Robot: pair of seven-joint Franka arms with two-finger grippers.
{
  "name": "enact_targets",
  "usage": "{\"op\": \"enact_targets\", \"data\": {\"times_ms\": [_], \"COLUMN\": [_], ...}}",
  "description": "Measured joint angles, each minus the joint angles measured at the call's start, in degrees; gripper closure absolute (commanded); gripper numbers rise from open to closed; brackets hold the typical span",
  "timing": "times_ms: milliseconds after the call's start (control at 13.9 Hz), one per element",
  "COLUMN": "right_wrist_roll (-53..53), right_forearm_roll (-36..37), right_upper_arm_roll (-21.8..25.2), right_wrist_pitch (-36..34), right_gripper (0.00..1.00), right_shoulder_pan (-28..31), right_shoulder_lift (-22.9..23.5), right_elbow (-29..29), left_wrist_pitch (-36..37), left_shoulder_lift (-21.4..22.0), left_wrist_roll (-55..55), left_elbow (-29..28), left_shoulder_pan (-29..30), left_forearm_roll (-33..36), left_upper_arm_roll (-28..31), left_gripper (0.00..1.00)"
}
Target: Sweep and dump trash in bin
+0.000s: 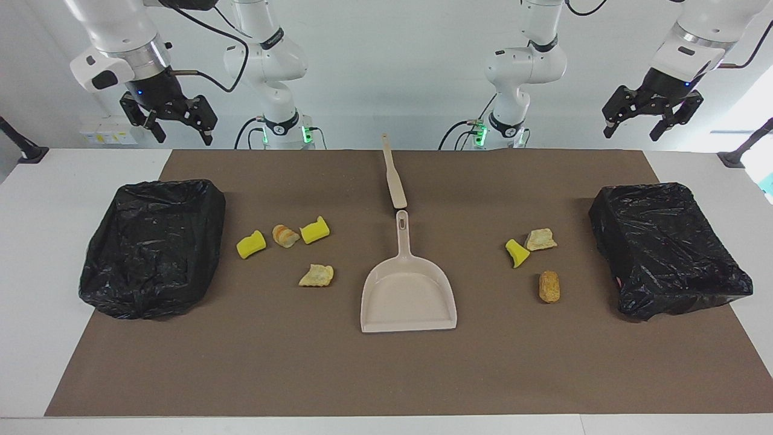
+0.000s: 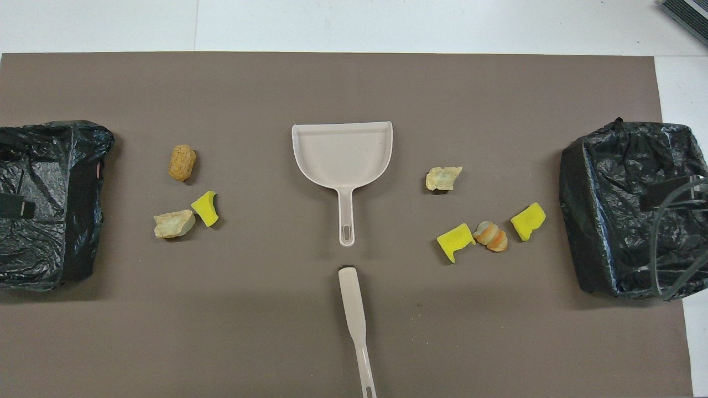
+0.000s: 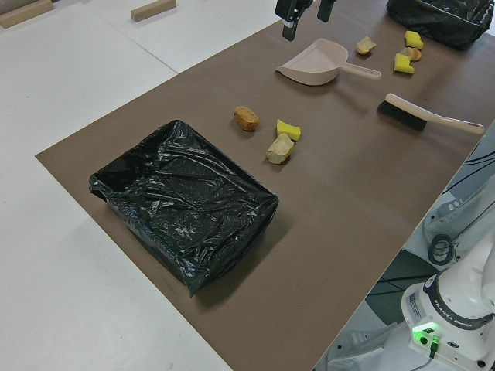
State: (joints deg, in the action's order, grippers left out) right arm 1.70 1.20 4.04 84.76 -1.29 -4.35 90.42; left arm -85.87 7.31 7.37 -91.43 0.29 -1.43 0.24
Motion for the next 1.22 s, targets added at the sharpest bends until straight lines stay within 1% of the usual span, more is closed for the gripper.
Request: {"op": "enact_targets", "data": {"times_ms": [1223], "right_wrist_roll": [1.38], "right_forearm_roll": [-0.03], "right_upper_arm_roll": [-0.29], "right_wrist_pitch": [0.51], "right_gripper": [0.00], "right_shoulder_pan": [-0.61], "right_shoulder_lift": [0.49], "right_elbow": [0.12], "left_wrist_pitch": [-1.12], "left_shoulder_lift": [0.00], "left_wrist_roll": [-0.26], "left_elbow": [-0.03], "left_shoulder_pan": [-0.04], "left_forearm_roll": [0.00], "left_upper_arm_roll": [-0.17], "left_gripper": [0.00]}}
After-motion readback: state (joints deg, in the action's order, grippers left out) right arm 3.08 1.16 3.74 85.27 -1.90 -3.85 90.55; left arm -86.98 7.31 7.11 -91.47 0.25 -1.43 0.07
